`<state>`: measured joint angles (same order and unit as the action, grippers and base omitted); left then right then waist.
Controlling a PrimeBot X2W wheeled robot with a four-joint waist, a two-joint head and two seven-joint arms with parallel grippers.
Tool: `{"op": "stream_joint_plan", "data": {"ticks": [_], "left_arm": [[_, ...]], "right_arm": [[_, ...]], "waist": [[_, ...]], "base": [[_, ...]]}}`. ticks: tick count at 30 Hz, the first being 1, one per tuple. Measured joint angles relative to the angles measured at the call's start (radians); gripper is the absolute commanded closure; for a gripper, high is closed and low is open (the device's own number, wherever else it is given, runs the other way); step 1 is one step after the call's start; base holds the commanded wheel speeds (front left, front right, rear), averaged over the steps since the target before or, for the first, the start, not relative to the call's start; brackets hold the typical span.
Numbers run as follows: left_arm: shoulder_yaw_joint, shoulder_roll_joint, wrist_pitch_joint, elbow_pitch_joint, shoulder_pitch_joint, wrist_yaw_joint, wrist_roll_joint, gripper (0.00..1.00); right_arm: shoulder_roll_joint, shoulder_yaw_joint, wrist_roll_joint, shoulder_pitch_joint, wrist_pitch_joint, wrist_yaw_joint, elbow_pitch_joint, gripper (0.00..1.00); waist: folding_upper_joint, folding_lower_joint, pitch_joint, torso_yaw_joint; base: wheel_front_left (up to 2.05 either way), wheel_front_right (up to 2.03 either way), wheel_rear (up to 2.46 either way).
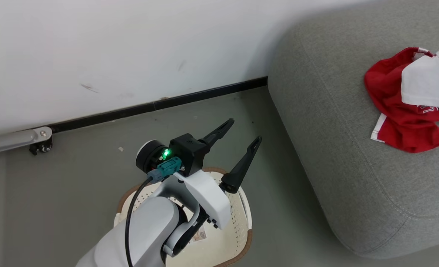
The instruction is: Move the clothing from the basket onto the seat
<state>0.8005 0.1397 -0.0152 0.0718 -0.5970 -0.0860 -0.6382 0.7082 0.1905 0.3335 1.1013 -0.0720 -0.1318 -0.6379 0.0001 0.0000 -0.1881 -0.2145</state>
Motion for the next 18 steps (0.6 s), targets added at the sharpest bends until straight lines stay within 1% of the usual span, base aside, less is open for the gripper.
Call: {"op": "stream_joint_plan", "data": {"ticks": [5, 10, 12, 15, 18], "left_arm": [[0.007, 0.002, 0.015, -0.013, -0.025, 0.000, 0.014, 0.00], [0.013, 0.001, 0.029, -0.026, -0.053, 0.000, 0.020, 0.00], [0.014, -0.001, 0.032, -0.030, -0.062, 0.000, 0.024, 0.00], [0.016, -0.005, 0.040, -0.033, -0.073, 0.001, 0.024, 0.00], [0.021, -0.006, 0.042, -0.034, -0.074, 0.001, 0.024, 0.00]], "right_arm": [[-0.003, -0.014, -0.019, 0.012, -0.013, 0.000, -0.033, 1.00], [0.005, -0.058, -0.041, 0.038, -0.054, 0.000, -0.064, 1.00], [0.008, -0.058, -0.048, 0.041, -0.063, 0.000, -0.079, 1.00], [-0.004, -0.058, -0.057, 0.021, -0.072, 0.000, -0.125, 1.00], [-0.023, -0.065, -0.057, -0.035, -0.087, 0.000, -0.172, 1.00]], "waist": [[0.0000, 0.0000, -0.035, 0.021], [0.0000, 0.0000, -0.066, 0.040], [0.0000, 0.0000, -0.078, 0.046], [-0.0001, 0.0000, -0.096, 0.053], [0.0000, 0.0000, -0.114, 0.058]], "base": [[0.00, 0.00, 0.00], [0.00, 0.00, 0.00], [0.00, 0.00, 0.00], [0.00, 0.00, 0.00], [0.00, 0.00, 0.00]]}}
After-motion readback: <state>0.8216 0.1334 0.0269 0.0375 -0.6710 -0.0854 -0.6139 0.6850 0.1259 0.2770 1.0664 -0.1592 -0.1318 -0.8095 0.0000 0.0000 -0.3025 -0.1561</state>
